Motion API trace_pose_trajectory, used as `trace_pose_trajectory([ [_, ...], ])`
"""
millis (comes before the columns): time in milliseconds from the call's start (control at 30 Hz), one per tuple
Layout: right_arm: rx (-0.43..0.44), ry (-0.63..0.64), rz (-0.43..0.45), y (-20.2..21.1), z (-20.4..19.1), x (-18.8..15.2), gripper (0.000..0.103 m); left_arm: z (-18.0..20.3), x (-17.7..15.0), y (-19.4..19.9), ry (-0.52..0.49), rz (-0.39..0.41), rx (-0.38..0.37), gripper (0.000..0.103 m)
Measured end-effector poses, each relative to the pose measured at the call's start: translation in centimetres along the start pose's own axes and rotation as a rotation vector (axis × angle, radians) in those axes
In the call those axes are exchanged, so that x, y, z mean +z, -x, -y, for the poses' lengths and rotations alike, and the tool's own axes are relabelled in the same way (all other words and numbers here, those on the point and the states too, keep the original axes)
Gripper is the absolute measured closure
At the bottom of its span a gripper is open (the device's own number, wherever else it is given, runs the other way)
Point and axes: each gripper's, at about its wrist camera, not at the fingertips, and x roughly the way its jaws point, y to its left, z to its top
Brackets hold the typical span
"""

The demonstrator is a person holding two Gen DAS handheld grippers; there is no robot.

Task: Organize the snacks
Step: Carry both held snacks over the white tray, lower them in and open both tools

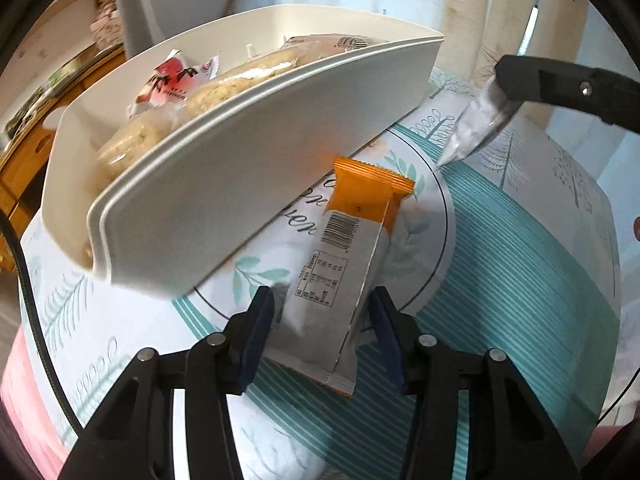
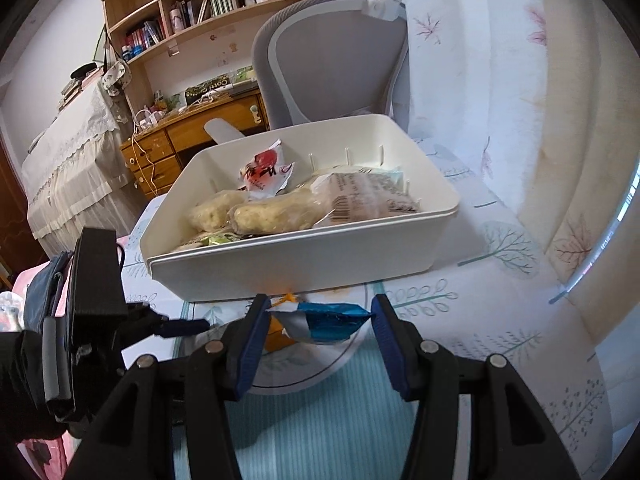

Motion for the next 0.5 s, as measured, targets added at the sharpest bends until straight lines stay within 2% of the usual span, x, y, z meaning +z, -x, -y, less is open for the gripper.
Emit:
trace_pose_trajectory([
  [333,0.044,0.045,0.024,2.1,2.1,0.6,0.051,2.2,-1.9,1.3,0.204,-0.021,0.076,0.064],
  [500,0.079,0.091,0.034,3.5,2.4,1.4,0.051,2.8,-2.7,4.2,0.328,0.014,0.114,0.064],
])
